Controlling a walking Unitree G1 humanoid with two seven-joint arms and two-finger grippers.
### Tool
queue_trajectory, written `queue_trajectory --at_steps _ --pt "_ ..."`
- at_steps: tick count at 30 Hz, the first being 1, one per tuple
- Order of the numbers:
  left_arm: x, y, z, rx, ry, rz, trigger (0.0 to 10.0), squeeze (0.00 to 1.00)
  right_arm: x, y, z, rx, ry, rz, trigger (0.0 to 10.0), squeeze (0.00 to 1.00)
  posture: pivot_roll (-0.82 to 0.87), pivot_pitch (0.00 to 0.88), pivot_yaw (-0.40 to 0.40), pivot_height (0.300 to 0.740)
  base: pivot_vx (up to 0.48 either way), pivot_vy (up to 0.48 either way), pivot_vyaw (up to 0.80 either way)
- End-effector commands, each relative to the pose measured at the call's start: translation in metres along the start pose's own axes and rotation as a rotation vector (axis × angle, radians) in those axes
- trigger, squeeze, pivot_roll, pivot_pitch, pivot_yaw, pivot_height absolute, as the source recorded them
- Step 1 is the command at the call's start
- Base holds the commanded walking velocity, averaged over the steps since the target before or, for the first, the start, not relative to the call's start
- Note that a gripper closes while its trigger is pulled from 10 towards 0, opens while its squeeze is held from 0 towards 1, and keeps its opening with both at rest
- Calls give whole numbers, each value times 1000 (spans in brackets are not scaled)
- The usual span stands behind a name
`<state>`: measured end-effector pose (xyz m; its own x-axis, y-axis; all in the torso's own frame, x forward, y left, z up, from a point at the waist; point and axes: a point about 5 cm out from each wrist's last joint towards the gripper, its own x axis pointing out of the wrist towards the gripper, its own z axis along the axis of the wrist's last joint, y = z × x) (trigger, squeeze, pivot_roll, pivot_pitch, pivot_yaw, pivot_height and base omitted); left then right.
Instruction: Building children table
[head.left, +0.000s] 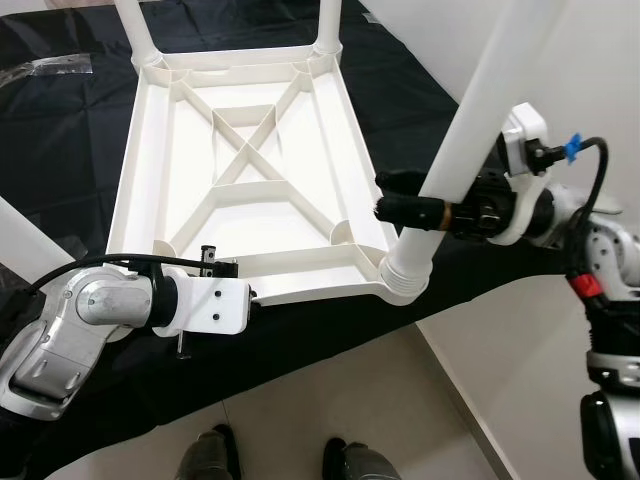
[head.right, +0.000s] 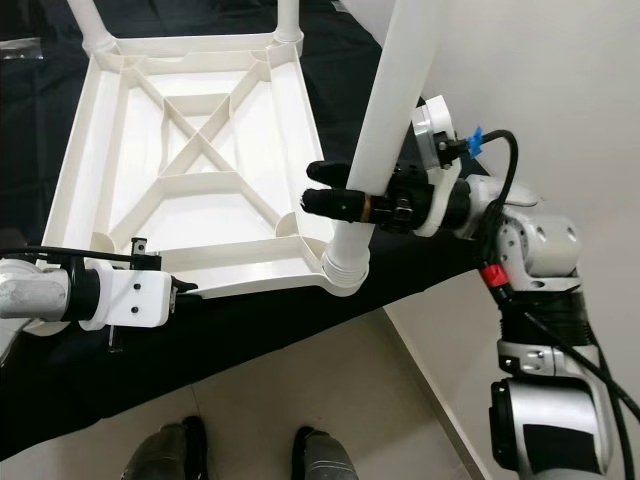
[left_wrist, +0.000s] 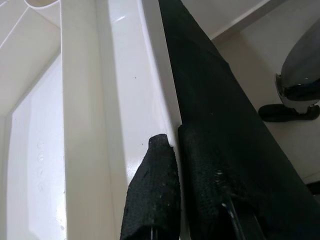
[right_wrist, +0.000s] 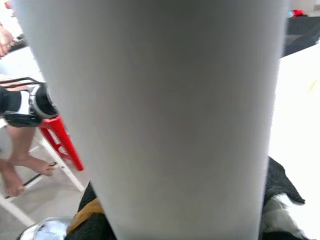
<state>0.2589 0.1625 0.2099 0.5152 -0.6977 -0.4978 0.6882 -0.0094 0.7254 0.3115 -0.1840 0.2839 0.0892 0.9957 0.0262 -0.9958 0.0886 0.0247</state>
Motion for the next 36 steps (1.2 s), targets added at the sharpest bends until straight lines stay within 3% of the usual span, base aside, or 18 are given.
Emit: queue_trajectory --at_steps 1,7,14,16,17,20,21,23,26,27,29,30,33,34,35,36 --pt "1 -1 -5 21 59 21 10000 0 19 17 9 90 -127 360 0 0 4 238 -161 740 0 0 0" --pt "0 -1 -4 26 59 19 10000 0 27 12 13 126 -152 415 0 0 5 231 -154 740 0 0 0" --pt "0 0 -4 28 56 19 10000 0 36 8 -7 28 -50 345 0 0 -2 228 -147 740 0 0 0" --pt "0 0 -5 29 55 20 10000 0 46 -6 -15 -28 -56 110 0 0 -7 226 -148 740 0 0 0" --pt "0 0 -5 29 55 20 10000 0 46 -6 -15 -28 -56 110 0 0 -7 226 -148 740 0 0 0" --pt "1 1 -4 24 51 27 10000 0 52 -25 -25 -45 -86 -293 0 0 -12 224 -148 740 0 0 0" --pt "1 1 -4 24 51 27 10000 0 52 -25 -25 -45 -86 -293 0 0 -12 224 -148 740 0 0 0" --pt "2 1 -3 19 46 31 10000 0 50 -29 -36 -32 -80 -553 0 0 -19 224 -149 740 0 0 0" --pt "3 0 -4 13 43 33 10000 0 22 -37 -54 -21 2 -1154 0 0 -27 219 -151 740 0 0 0" --pt "3 0 -4 13 43 33 10000 0 22 -37 -54 -21 2 -1154 0 0 -27 219 -151 740 0 0 0" --pt "4 1 -4 12 42 35 10000 0 18 -27 -64 21 -7 -1298 0 0 -28 217 -152 740 0 0 0" --pt "6 2 -4 12 38 39 10000 0 29 -21 -71 35 -11 -1310 0 0 -35 213 -147 740 0 0 0" --pt "7 3 -3 13 36 41 10000 0 35 -20 -73 49 -13 -1289 0 0 -31 211 -147 740 0 0 0" --pt "8 3 -2 14 34 43 10000 0 50 -20 -69 61 -51 -1188 0 0 -31 210 -145 740 0 0 0" --pt "8 3 -2 14 34 43 10000 0 50 -20 -69 61 -51 -1188 0 0 -31 210 -145 740 0 0 0" --pt "8 4 -2 16 34 44 10000 0 65 -18 -63 60 -92 -1065 0 0 -31 210 -145 740 0 0 0"
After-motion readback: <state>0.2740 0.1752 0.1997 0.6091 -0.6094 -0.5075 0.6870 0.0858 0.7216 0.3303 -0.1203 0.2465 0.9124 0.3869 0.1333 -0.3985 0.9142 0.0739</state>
